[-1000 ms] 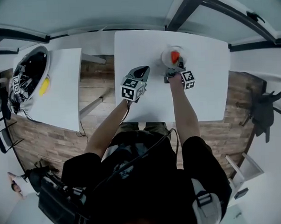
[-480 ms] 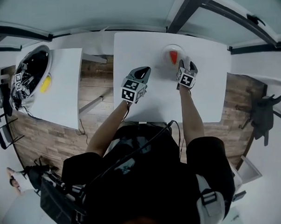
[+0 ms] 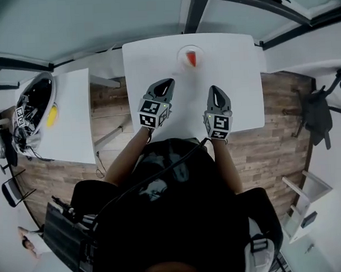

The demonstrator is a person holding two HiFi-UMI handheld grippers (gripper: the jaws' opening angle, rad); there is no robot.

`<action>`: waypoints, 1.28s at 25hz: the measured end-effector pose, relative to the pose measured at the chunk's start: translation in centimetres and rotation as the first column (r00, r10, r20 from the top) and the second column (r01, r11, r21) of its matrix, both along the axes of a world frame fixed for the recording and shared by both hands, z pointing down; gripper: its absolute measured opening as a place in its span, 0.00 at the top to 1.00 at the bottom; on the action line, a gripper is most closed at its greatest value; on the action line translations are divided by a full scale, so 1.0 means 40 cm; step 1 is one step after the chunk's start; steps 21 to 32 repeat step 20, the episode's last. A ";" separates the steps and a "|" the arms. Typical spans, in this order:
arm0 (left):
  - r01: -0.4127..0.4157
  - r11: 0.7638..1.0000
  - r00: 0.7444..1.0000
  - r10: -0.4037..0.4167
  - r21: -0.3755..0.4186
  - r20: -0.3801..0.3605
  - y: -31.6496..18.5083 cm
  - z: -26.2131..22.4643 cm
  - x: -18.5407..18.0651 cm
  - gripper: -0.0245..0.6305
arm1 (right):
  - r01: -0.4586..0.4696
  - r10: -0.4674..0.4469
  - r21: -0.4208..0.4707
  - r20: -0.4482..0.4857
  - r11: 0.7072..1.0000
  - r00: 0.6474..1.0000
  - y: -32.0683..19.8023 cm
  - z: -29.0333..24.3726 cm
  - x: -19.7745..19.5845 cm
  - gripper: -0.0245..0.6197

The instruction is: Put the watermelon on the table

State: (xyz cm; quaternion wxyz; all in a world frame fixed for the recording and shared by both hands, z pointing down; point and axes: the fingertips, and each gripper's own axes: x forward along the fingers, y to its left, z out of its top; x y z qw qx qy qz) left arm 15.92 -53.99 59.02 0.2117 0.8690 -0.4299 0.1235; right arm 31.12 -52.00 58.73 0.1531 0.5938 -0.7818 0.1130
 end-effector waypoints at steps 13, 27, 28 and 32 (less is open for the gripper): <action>-0.017 0.995 0.999 0.013 0.101 0.036 0.087 -0.079 0.011 0.96 | -0.027 0.024 0.049 0.062 0.998 0.998 0.088 -0.050 -0.019 0.95; -0.024 0.996 0.998 0.019 0.092 0.055 0.111 -0.074 0.024 0.96 | -0.047 0.044 0.032 0.085 0.998 0.995 0.117 -0.038 0.007 0.95; -0.024 0.996 0.998 0.019 0.092 0.055 0.111 -0.074 0.024 0.96 | -0.047 0.044 0.032 0.085 0.998 0.995 0.117 -0.038 0.007 0.95; -0.024 0.996 0.998 0.019 0.092 0.055 0.111 -0.074 0.024 0.96 | -0.047 0.044 0.032 0.085 0.998 0.995 0.117 -0.038 0.007 0.95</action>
